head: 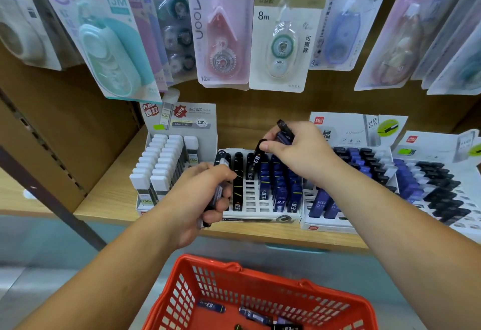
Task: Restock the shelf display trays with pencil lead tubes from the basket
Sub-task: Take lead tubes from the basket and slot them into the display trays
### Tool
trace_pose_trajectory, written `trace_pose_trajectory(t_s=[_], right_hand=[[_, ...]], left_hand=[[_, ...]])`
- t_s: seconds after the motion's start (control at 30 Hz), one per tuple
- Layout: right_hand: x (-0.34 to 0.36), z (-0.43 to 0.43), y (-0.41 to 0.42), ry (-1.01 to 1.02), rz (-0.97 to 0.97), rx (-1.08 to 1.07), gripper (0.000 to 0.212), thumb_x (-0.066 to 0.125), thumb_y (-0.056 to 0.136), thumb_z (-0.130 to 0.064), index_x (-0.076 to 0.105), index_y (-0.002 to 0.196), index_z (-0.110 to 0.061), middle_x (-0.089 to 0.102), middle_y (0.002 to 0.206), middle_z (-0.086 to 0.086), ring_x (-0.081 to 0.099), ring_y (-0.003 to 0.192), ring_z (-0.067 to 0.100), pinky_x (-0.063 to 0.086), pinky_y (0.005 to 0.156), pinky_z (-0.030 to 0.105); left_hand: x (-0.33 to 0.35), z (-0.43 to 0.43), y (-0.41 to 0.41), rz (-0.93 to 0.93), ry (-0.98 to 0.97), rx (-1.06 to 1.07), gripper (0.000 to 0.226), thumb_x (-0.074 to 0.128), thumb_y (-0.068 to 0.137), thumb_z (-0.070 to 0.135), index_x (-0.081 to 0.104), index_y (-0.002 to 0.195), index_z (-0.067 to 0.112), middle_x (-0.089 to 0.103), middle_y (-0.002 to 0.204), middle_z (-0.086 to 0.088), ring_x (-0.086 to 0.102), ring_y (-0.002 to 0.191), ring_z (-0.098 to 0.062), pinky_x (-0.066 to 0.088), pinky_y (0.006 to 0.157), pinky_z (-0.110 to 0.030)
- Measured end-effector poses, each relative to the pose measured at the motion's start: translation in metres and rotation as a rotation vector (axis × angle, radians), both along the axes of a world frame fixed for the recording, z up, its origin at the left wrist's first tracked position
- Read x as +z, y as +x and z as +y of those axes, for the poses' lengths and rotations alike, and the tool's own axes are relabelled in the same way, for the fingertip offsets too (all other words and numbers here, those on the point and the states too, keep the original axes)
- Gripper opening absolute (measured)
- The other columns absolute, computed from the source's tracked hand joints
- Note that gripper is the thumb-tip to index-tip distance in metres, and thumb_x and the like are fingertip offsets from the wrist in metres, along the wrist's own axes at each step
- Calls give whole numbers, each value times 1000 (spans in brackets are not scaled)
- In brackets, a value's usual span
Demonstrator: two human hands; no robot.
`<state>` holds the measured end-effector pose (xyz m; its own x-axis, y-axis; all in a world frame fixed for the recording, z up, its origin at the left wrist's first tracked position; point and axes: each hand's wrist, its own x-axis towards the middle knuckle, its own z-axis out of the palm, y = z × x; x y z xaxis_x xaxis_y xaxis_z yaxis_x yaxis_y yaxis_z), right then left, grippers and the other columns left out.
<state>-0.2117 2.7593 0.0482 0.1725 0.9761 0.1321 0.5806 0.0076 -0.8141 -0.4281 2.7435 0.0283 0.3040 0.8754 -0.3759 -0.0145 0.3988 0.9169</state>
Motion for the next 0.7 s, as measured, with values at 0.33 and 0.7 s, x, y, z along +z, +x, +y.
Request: trace_pose_trajectory(t_s=[0.33,0.7], right_hand=[[-16,9,-11,-36,-165,78,12,85,84,-31,74,82,-26,70,83,-9,65,84,13,57,83,38],[-13,9,-11,-78,-228,151,11,84,86,-24,73,82,-26,68,84,-8,64,85,12,56,80,34]], left_hand=[[-2,-6,-20,47,91,-139,14,67,100,21,64,105,8,69,87,-13,58,61,-13,26,41,-21],[-3,-8,-25,82,122,-155,21,71,97,32,68,112,17,73,89,-9,54,55,-18,24,41,-21]])
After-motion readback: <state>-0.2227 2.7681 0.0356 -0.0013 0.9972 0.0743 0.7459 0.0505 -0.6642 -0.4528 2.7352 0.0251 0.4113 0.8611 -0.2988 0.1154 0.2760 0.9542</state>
